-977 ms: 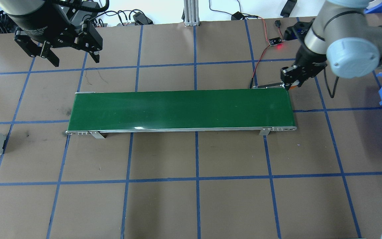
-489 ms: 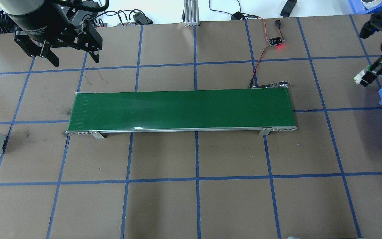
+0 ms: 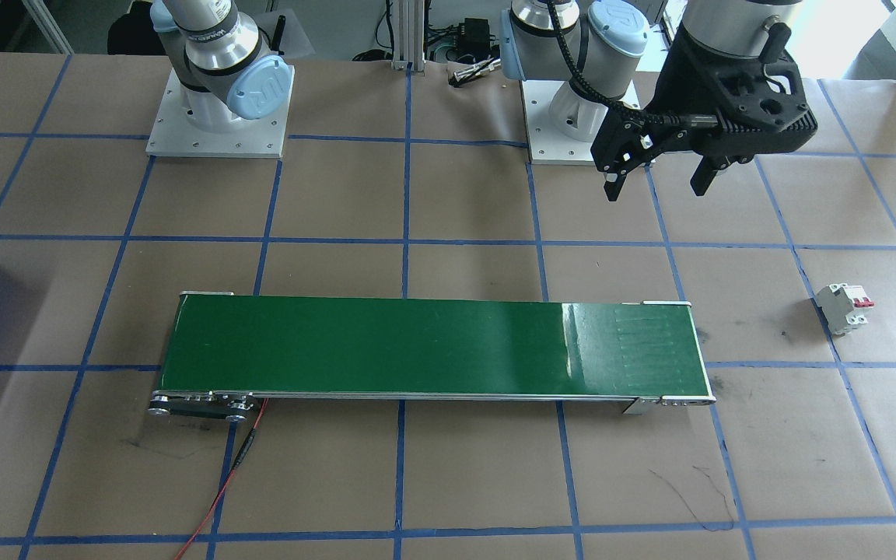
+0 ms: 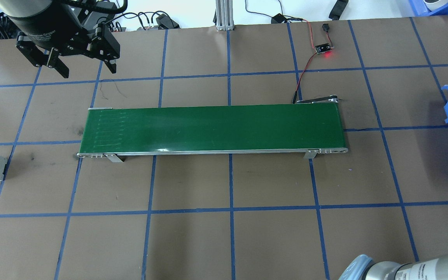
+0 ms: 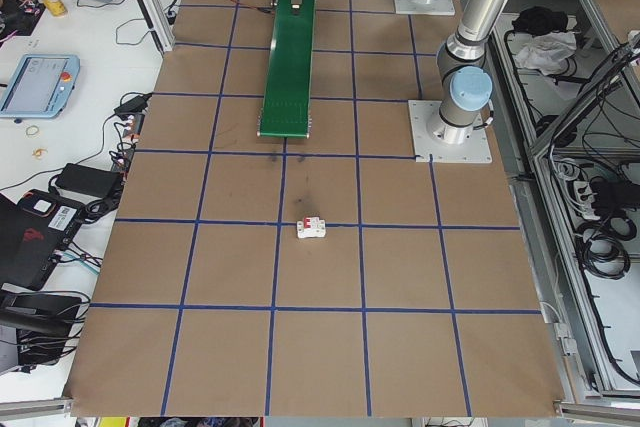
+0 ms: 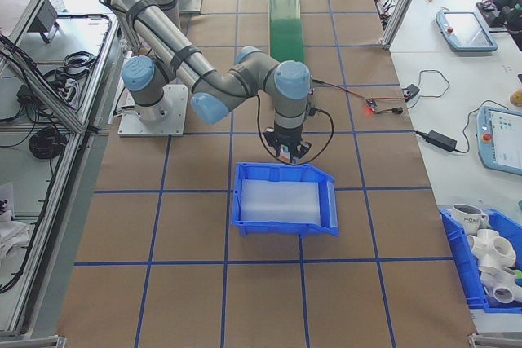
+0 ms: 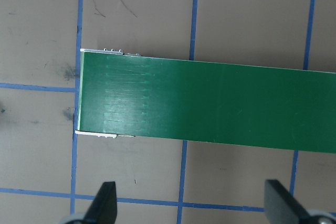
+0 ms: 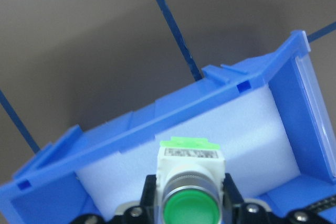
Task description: Move button from left to right
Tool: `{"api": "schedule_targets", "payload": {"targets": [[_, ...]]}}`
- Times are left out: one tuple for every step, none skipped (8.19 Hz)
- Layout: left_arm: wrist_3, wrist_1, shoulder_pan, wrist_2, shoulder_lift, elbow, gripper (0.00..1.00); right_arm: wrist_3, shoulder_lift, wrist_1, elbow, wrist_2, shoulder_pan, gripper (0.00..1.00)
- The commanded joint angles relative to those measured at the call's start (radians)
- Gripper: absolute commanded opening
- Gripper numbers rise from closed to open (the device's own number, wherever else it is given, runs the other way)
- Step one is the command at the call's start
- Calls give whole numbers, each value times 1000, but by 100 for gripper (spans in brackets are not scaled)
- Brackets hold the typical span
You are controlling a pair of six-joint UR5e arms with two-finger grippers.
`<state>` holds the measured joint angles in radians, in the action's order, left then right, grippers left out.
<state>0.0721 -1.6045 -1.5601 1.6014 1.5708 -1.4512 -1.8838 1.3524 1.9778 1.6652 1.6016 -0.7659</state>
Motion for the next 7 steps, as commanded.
{"api": "schedule_targets", "payload": {"targets": [[0,0,0,0,0,0,100,-309,-190,180,-2,-70,114,0],[0,0,0,0,0,0,100,-334,-237,231,1,-71,114,0],[0,0,0,0,0,0,100,-357,-265,237,2,-69,114,0],[0,0,0,0,0,0,100,-357,-288,239,8,-63,114,12],[0,2,0,0,0,0,100,-357,-285,237,10,-65,114,62],[0,0,0,0,0,0,100,-354,-268,236,10,-57,116,100],[0,2,0,0,0,0,100,-344,-225,228,11,-66,116,100]]}}
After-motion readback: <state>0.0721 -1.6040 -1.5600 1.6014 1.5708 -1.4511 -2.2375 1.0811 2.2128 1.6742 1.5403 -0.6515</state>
